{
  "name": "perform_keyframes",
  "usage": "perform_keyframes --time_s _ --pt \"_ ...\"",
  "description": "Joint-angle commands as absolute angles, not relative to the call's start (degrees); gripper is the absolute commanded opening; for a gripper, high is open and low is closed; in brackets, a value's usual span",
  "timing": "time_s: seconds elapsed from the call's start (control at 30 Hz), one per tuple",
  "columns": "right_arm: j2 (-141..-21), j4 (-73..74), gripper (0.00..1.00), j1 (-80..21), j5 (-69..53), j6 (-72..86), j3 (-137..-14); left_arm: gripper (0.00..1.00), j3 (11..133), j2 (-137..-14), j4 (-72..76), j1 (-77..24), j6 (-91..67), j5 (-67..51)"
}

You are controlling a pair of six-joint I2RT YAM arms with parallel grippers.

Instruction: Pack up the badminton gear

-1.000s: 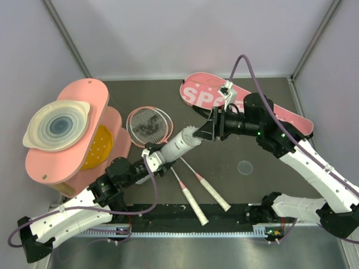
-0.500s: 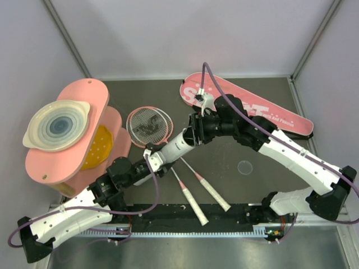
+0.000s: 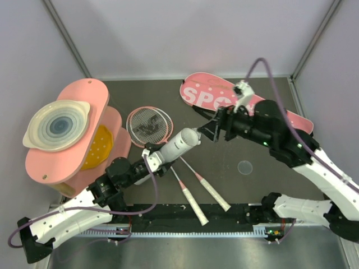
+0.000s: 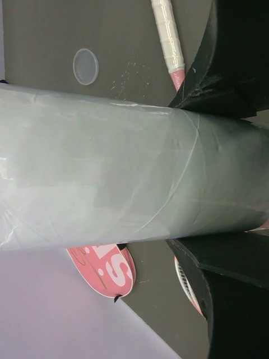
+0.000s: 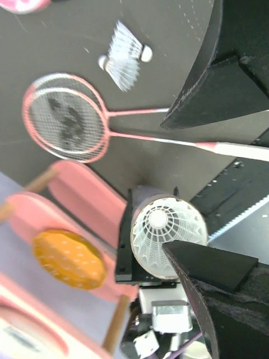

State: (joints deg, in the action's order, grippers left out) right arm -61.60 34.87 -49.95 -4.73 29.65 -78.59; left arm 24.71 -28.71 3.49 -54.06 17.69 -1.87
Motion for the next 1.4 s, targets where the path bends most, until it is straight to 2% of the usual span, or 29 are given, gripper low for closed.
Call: perform_keyframes --time_s 0.0,0.13,0.3,0.4,0.5,0.7,0.87,1.07,1.37 --pt "-53.97 32.61 0.82 -47.38 9.55 33.03 -74.80 0.10 26.37 -27.51 9.32 -54.23 17.93 -0.53" --pt "-54.22 32.52 0.84 -35.11 4.50 41.37 -69.09 0.10 26.10 -26.37 9.40 -54.23 17.84 2.11" --pt "-62.73 32.52 0.84 -28.57 1.23 46.49 -65.30 0.10 25.93 -25.58 9.32 -54.23 17.93 2.55" --pt "-71.26 32.43 0.84 -28.04 1.50 50.62 -67.23 0.10 25.93 -25.05 9.32 -54.23 17.93 2.37" --pt "-81.45 32.25 0.84 -27.95 0.18 48.08 -72.32 0.10 26.01 -24.96 9.32 -54.32 17.67 1.67" --pt "-98.59 32.95 0.82 -26.63 -3.34 57.03 -79.44 0.10 26.19 -24.00 8.97 -54.23 17.67 1.58" --pt "-110.89 41.80 0.81 -26.63 1.04 63.54 -90.49 0.10 26.28 -23.47 8.70 -54.23 17.84 1.58" --pt "-116.98 43.77 0.75 -26.63 1.58 66.35 -96.15 0.10 26.37 -23.12 8.61 -54.23 17.93 1.58" --pt "-118.21 43.68 0.67 -27.68 0.70 67.23 -94.22 0.10 26.28 -23.20 8.53 -54.23 18.11 1.49"
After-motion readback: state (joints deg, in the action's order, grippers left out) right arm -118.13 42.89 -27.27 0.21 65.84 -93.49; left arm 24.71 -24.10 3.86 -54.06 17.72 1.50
